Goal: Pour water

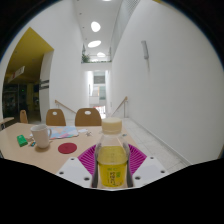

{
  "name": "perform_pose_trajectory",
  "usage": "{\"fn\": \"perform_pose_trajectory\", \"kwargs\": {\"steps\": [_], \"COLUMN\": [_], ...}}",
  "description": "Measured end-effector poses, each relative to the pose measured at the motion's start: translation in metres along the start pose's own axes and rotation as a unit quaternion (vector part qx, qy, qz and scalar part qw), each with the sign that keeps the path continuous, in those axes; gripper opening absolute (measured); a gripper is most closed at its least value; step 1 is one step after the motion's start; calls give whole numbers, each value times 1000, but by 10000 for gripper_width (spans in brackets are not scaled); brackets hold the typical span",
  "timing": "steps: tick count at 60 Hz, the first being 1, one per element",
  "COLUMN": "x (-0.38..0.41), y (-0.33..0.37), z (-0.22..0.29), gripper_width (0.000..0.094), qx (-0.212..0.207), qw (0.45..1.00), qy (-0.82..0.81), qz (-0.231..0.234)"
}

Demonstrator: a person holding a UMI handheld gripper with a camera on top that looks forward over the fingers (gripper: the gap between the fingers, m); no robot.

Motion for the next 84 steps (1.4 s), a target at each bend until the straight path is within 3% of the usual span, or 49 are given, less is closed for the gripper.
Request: {"fn": "perform_pose_trajectory", "kwargs": {"steps": [5,13,23,32,41,46,49,53,57,65,68,71,77,78,80,84], "x": [1,12,78,187,259,268,265,265,263,220,212,199,202,195,203,204], "y": [-3,-7,-51,-103,-136,-141,-139,-140,-148,-142,-150,-155,-162,-144,-159,-150], "z": [-1,9,104,141,101,75,66,67,91,160,148,125,63,43,30,20], "gripper_width": [327,323,321,324,325,325,327,325,324,326,334,334,335,335,336,335], "qx": [-8,-9,-76,-106,-108,-90,-79,-80,-97,-154,-133,-98,-32,-45,-9,-9], "qw": [1000,999,944,788,541,454,433,454,523,800,898,961,996,997,996,994], "qy": [-5,48,322,604,827,877,888,877,838,578,416,256,25,-8,-12,-26], "qz": [-5,-3,6,59,109,129,133,133,117,34,40,46,83,70,86,105]}}
Point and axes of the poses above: the point between the fingertips, and its own axes, seen from behind it with the camera up: x to the left, z up, y backward, against the way the camera looks, the point moved 1 cm from there along y, backward, against the way the camera looks, and after that the axes turned 11 degrees about -x, right-handed, at the moved point
